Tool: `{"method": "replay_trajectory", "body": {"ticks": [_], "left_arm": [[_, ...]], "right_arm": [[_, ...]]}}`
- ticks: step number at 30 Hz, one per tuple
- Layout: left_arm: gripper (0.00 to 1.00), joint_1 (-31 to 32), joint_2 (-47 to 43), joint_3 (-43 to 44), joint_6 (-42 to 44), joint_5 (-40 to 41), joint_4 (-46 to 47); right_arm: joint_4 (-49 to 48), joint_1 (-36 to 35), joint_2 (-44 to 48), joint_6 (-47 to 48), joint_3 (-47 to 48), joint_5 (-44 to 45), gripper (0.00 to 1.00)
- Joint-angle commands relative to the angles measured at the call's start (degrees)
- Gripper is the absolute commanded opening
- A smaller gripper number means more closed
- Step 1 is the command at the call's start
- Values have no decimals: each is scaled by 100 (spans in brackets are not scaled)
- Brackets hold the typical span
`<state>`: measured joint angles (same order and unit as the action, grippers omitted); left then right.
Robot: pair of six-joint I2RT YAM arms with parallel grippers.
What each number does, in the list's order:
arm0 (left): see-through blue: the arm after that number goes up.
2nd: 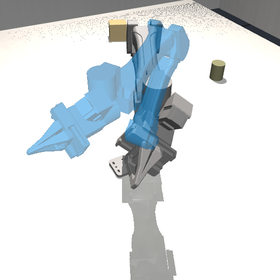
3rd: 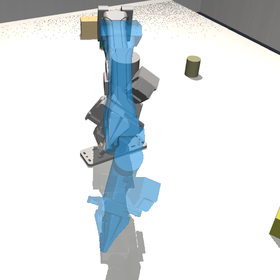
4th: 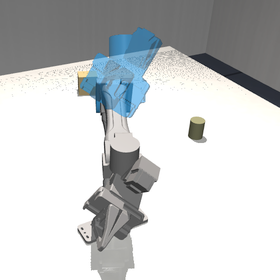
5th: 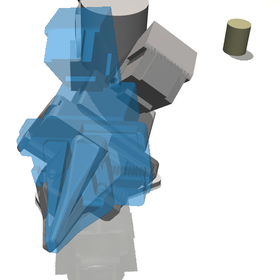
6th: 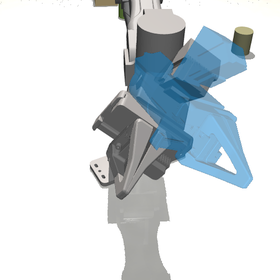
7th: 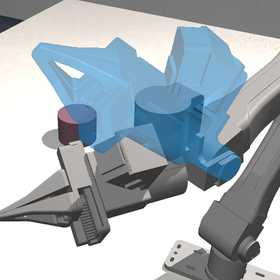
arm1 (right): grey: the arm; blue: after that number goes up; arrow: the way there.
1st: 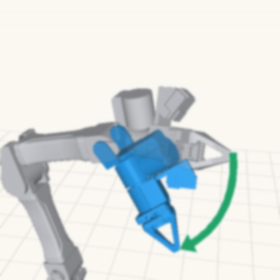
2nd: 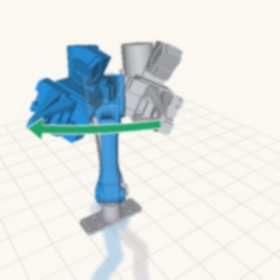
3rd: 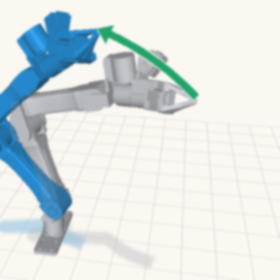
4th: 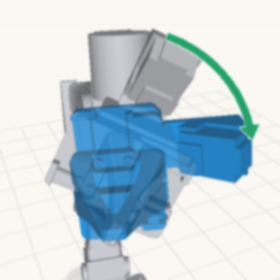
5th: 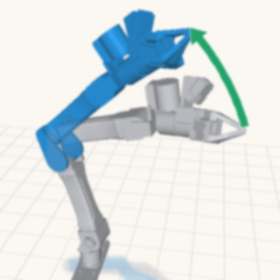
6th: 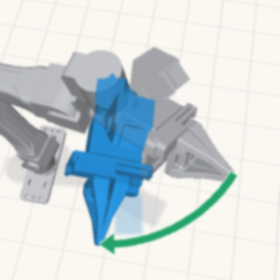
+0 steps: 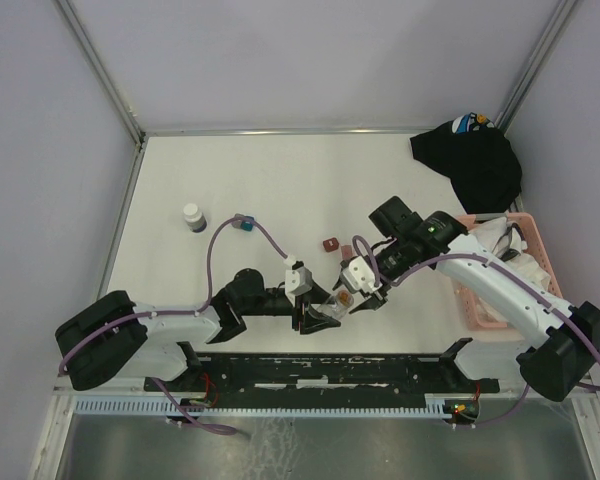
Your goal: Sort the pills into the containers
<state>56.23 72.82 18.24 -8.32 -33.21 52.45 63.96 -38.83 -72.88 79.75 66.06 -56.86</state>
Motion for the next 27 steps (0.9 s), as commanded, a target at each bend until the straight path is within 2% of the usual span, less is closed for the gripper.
{"method": "replay_trajectory", "body": {"ticks": [1, 10, 16, 21, 27], "left_arm": [[3, -12, -26, 151, -182, -88, 391], [3, -13, -162, 78, -179, 56, 418], [3, -10, -498, -139, -137, 768, 616], [3, -3, -865, -257, 27, 1781, 597], [3, 7, -1141, -185, 350, 3144, 434]], "right_arm": [[-229, -54, 0, -256, 7, 31, 63], [-327, -103, -39, -518, 45, 82, 47], [-854, -152, -144, -1453, 48, 295, 39], [-1845, -226, -427, -3507, 171, 942, 36], [-2366, -257, -1274, -6084, 794, 1881, 28]]}}
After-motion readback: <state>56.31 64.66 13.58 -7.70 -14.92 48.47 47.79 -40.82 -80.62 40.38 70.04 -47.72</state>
